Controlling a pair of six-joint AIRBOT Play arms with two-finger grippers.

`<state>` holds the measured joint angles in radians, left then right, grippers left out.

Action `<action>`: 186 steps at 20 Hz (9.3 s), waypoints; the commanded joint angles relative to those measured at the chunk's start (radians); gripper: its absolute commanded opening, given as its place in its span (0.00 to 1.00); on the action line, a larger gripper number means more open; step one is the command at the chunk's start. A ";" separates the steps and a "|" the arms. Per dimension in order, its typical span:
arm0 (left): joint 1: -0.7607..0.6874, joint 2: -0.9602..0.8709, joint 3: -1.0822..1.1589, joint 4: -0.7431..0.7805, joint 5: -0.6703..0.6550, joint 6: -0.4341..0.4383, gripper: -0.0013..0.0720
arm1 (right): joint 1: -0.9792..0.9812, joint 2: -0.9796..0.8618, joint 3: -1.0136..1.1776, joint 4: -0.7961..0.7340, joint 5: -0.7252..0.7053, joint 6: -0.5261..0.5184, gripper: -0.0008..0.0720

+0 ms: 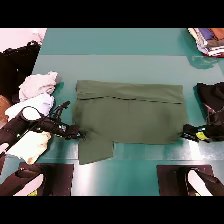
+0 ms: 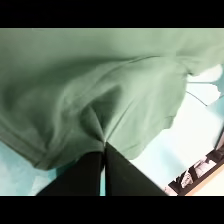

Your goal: Fold the shirts.

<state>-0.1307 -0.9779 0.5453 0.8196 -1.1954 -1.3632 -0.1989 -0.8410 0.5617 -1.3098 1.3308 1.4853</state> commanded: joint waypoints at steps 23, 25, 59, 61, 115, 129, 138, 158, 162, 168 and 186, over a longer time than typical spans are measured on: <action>0.000 -0.626 0.900 0.245 0.243 -0.070 0.05 | 0.117 -0.677 0.814 0.015 0.022 -0.013 0.03; 0.000 -0.666 0.935 0.243 0.246 -0.078 0.14 | 0.091 -0.739 0.876 0.083 0.021 -0.032 0.21; -0.463 -1.052 1.300 0.018 0.252 -0.132 0.05 | 0.074 -0.644 1.028 0.690 0.199 -0.251 0.03; -0.480 -1.101 1.361 0.017 0.245 -0.159 0.05 | 0.164 -0.644 1.094 0.690 0.190 -0.234 0.03; 0.099 -0.700 1.493 0.263 -0.200 -0.147 0.05 | 0.575 -1.060 0.869 0.870 -0.273 -0.320 0.60; -0.196 -0.700 1.493 0.210 -0.143 -0.121 0.05 | 0.195 -0.795 1.054 0.425 -0.177 -0.208 0.03; -0.372 -0.700 1.494 0.221 0.012 -0.076 0.05 | -0.386 -0.656 1.054 0.375 -0.166 -0.166 0.03; -0.372 -0.701 1.493 0.251 -0.035 -0.041 0.05 | -0.566 -0.489 1.117 0.256 0.105 -0.131 0.03; -0.372 -0.701 1.493 0.251 -0.041 -0.020 0.05 | -0.648 -0.396 0.887 0.054 0.156 -0.132 0.04; -0.372 -0.701 1.493 0.251 -0.047 -0.017 0.05 | -0.779 -0.309 0.686 -0.071 0.187 -0.131 0.67; -0.372 -0.701 1.494 0.249 0.018 -0.017 0.05 | 0.142 -0.280 0.884 0.418 0.154 -0.132 0.03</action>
<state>-0.5026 -1.6783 2.0392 1.0683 -1.1950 -1.3800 -0.2016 -1.1221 1.4403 -0.9058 1.4883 1.3525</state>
